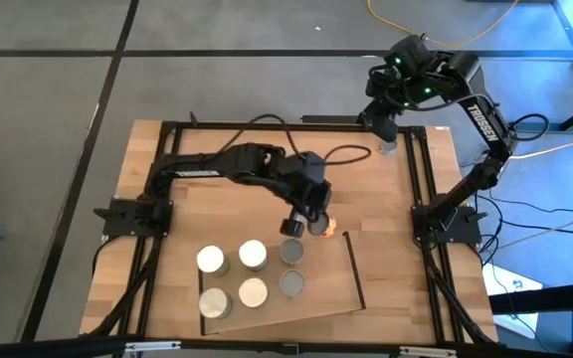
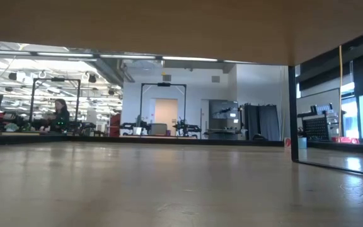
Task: Pick and place cans onto a shelf
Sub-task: Put the canned pineapple rings on the shelf
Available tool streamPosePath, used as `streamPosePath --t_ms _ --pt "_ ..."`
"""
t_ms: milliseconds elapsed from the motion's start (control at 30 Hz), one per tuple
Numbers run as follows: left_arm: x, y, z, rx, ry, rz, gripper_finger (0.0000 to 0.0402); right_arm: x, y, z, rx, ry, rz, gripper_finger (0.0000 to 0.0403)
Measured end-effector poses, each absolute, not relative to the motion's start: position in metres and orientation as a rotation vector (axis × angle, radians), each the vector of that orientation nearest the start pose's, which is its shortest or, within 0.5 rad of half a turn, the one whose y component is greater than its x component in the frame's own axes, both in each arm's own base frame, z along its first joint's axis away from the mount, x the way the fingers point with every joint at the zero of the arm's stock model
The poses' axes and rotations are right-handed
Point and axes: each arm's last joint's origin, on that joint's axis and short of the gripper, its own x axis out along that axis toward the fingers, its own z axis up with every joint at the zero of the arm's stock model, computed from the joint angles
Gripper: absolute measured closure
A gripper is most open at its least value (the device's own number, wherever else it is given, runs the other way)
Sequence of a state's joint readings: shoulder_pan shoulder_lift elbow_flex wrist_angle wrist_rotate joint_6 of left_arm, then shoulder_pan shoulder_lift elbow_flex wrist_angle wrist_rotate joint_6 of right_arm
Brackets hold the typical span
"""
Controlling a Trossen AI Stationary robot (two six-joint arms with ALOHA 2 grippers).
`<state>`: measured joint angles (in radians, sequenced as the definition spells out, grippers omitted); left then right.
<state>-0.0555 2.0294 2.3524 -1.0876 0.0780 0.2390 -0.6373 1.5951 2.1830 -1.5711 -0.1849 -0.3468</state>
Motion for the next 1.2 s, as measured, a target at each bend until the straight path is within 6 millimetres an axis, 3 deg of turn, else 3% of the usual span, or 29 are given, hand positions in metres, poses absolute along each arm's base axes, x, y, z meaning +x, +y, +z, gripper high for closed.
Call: streamPosePath --t_ms 333,667,1200 --pt "0.438 -0.028 0.384 0.252 0.717 -0.506 0.0401 0.205 -0.144 0.473 0.088 0.948 -0.224 0.0315" --pt "0.441 -0.001 0.379 0.284 0.755 -0.387 0.0402 0.205 -0.144 0.473 0.091 0.948 -0.226 0.0315" --pt "0.467 -0.029 0.335 0.369 0.819 -0.507 0.0401 0.205 -0.144 0.473 0.11 0.946 -0.235 0.0315"
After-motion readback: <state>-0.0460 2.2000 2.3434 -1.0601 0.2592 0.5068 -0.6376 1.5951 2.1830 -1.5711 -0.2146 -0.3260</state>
